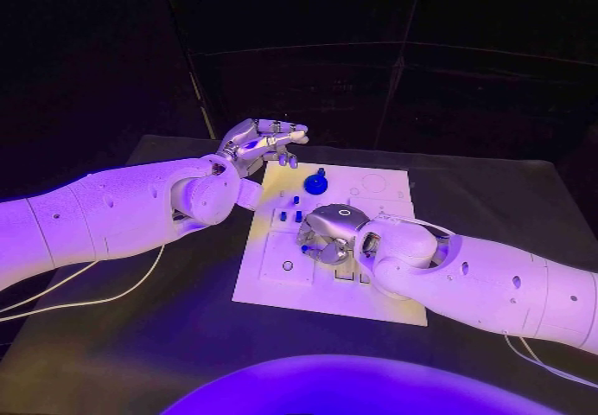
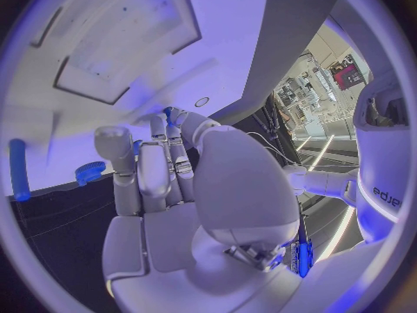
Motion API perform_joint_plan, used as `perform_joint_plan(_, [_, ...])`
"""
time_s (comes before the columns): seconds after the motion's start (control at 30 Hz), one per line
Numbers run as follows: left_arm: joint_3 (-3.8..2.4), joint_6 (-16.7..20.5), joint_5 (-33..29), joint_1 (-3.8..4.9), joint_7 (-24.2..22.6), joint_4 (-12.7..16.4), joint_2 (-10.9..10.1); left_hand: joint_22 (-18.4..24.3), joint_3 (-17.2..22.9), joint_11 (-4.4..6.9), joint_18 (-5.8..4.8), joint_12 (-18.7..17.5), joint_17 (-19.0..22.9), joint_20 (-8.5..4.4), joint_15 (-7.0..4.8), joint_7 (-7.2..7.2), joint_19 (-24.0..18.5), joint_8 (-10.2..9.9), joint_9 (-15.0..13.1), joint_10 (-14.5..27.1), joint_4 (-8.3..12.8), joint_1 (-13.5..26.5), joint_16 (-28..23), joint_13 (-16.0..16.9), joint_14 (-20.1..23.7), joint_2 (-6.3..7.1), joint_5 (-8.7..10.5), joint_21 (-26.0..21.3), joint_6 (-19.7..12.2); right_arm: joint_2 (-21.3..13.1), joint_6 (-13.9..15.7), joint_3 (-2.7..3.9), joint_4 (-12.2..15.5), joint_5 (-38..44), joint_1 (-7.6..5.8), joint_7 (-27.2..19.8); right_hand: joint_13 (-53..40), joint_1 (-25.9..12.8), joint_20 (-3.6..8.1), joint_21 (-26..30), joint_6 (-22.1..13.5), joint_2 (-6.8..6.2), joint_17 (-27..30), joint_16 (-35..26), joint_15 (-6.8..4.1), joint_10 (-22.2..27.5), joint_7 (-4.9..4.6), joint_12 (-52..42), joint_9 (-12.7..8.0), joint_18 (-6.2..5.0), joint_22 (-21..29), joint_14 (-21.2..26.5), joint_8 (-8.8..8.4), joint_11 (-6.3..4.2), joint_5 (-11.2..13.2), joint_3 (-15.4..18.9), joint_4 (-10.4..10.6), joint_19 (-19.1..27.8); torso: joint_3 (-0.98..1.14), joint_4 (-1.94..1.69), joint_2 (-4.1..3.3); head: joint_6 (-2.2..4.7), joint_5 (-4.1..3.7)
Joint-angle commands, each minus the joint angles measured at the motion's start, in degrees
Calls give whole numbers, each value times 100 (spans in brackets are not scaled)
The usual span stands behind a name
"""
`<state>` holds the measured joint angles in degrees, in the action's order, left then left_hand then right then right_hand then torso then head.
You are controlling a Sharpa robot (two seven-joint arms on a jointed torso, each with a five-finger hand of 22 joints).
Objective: Assemble the parts on the task board
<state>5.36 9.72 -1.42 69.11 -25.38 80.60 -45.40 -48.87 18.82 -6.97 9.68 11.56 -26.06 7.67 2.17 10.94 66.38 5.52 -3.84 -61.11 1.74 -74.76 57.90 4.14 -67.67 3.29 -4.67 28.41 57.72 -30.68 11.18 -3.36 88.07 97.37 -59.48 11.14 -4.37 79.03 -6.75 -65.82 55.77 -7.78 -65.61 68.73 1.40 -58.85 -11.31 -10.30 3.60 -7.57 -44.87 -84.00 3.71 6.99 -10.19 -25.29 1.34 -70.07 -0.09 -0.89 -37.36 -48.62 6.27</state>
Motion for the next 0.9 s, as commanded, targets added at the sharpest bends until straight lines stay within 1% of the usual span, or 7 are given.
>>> perform_joint_plan(0.03, [-5, -77, -17, 9, -1, 8, 0, 9, -13, 4, 73, 20, 7, 8, -12, 1, -38, 1, 0, 28, 21, -36, -17, 5, 41, -24, -7, -31, -25, -2, 97, 1, -11, -63, -7, 39, 54, -34, -78, 203, -318, -48, 239, -202, 65, 297, -40, 85, 2, -113, 303, 10, -20, 72, -15, 100, -10, 138, -1, -2, -2, 3, 5])
perform_joint_plan(0.2, [-5, -86, -17, 9, 4, 2, 2, 12, -15, 3, 73, 21, 9, 9, -11, 3, -38, 0, 0, 35, 23, -38, -18, 4, 43, -23, -6, -33, -30, -43, 287, 1, 27, -105, -7, 32, 56, -26, -95, 298, -432, -50, 344, -258, 65, 460, 0, 61, 16, -140, 427, 51, -4, 61, -11, 214, -19, 165, 1, -3, -1, 8, 4])
perform_joint_plan(0.33, [-5, -95, -17, 9, 11, -7, 2, 12, -15, 3, 73, 21, 9, 9, -11, 3, -38, 0, 0, 35, 23, -38, -18, 4, 43, -23, -6, -33, -30, -176, 535, 1, 196, -201, -6, 7, 41, -17, -87, 287, -336, -9, 346, -209, 53, 470, 9, -36, 42, -130, 391, 23, 53, 49, -72, 288, -14, 105, 10, 0, -2, 8, 7])
perform_joint_plan(0.47, [-5, -101, -17, 9, 57, -23, -7, 14, -15, 2, 73, 24, 10, 10, -10, 4, -39, 0, 1, 40, 24, -40, -18, 4, 45, -26, -7, -36, -33, -434, 802, 5, 476, -294, -7, 7, 31, -9, -72, 242, -229, 20, 330, -134, 32, 428, 23, -149, 57, -112, 315, -32, 99, 35, -142, 337, -6, 16, 5, 15, 10, 28, -13])
perform_joint_plan(0.6, [-4, -118, -16, 9, 91, -38, -22, 15, -14, 2, 73, 25, 10, 10, -10, 4, -39, 0, 1, 42, 24, -42, -18, 4, 46, -29, -8, -37, -34, -890, 1014, 35, 912, -446, -28, 56, 22, -16, -45, 101, -62, 39, 213, 27, 9, 294, 35, -283, 74, -73, 91, -119, 166, 3, -181, 364, 18, -149, 6, 21, 8, 56, -47])
perform_joint_plan(0.73, [-2, -123, -16, 8, 97, -52, -28, 15, -14, 2, 73, 25, 10, 10, -10, 4, -39, 0, 1, 42, 24, -42, -18, 4, 46, -29, -8, -37, -34, -1305, 930, 140, 1130, -974, -198, 129, 29, -8, -23, 63, -30, 10, 192, 81, -16, 219, 73, -346, 63, -60, 28, -141, 161, -31, -58, 393, 18, -207, 7, 17, 2, 111, -127])
perform_joint_plan(0.9, [12, -140, -16, 7, 94, -59, -24, 15, -14, 2, 73, 25, 10, 10, -10, 4, -39, 0, 1, 42, 24, -42, -18, 4, 46, -29, -8, -37, -34, -1634, 522, 182, 1093, -1181, -502, 264, 52, -43, -7, 108, -180, -68, 238, 73, -45, 284, 151, -343, 25, -67, 89, -126, 59, -74, 63, 497, 29, -187, 3, 20, 8, 163, -194])
